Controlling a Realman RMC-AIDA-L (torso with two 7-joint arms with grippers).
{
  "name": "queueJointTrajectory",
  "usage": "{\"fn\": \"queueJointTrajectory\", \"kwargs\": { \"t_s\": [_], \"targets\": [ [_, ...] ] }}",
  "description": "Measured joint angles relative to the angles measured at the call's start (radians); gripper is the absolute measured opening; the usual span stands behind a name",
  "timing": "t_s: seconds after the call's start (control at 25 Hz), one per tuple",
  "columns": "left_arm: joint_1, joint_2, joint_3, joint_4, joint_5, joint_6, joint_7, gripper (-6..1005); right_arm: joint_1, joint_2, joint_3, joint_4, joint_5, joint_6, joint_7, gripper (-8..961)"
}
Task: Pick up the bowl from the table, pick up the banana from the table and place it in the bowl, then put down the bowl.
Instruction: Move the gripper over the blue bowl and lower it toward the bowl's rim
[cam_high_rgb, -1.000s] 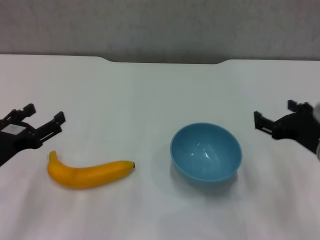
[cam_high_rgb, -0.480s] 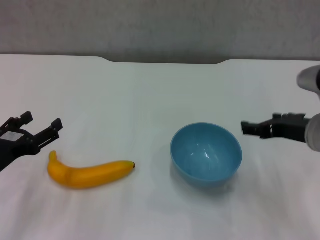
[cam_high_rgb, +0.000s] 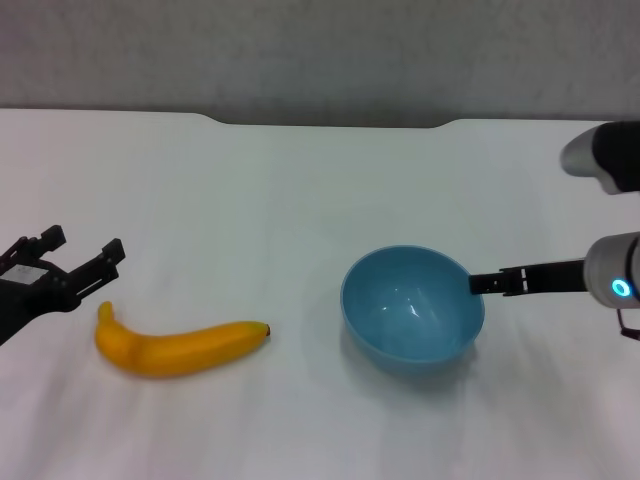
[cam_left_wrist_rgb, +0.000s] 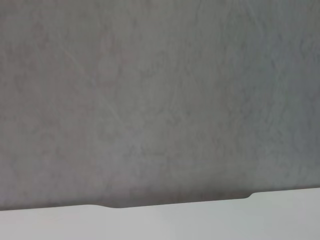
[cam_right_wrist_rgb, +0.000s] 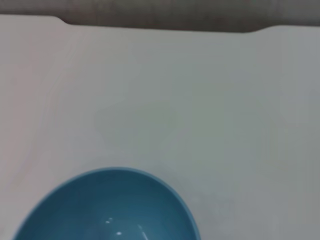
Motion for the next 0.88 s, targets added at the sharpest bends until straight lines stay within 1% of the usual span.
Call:
{"fn": "queueJointTrajectory", "kwargs": {
  "t_s": [0.04,0.08,0.12,0.28,0.32,0.36,0.4,0.52,0.68,0.72,0.88],
  "targets": [
    [-0.003,0.0,0.0,0.004,-0.001,0.001,0.0,899,0.016,0.009,0.005,-0.033,0.001,0.0,0.0,833],
    [-0.01,0.0,0.002,0.015,-0.003,0.001,0.0,899,0.052,0.031,0.008,-0.101,0.001,0.011,0.0,831],
    [-0.012,0.0,0.003,0.018,-0.003,0.001,0.0,899,0.052,0.031,0.008,-0.101,0.001,0.011,0.0,830],
    [-0.015,-0.002,0.004,0.023,-0.002,0.001,-0.001,899,0.103,0.074,-0.01,-0.209,-0.022,0.051,0.0,823],
    [-0.015,-0.002,0.003,0.023,-0.004,0.001,-0.001,899,0.107,0.081,-0.012,-0.217,-0.029,0.058,-0.001,821],
    [-0.014,-0.002,0.001,0.023,-0.006,0.001,-0.001,899,0.112,0.096,-0.013,-0.229,-0.051,0.07,-0.001,820],
    [-0.013,-0.002,0.0,0.023,-0.009,0.001,-0.001,899,0.112,0.096,-0.013,-0.229,-0.051,0.07,-0.001,818],
    [-0.011,-0.002,-0.001,0.023,-0.011,0.001,-0.001,899,0.114,0.115,-0.011,-0.242,-0.086,0.075,-0.001,813],
    [-0.015,-0.002,-0.001,0.028,-0.011,0.0,0.0,898,0.135,0.139,-0.01,-0.29,-0.123,0.082,-0.001,663],
    [-0.016,-0.002,-0.001,0.03,-0.011,0.0,0.0,898,0.143,0.141,-0.014,-0.307,-0.126,0.091,-0.001,625],
    [-0.021,-0.002,0.0,0.032,-0.012,0.0,0.0,898,0.154,0.143,-0.029,-0.341,-0.123,0.137,-0.001,612]
  ]
}}
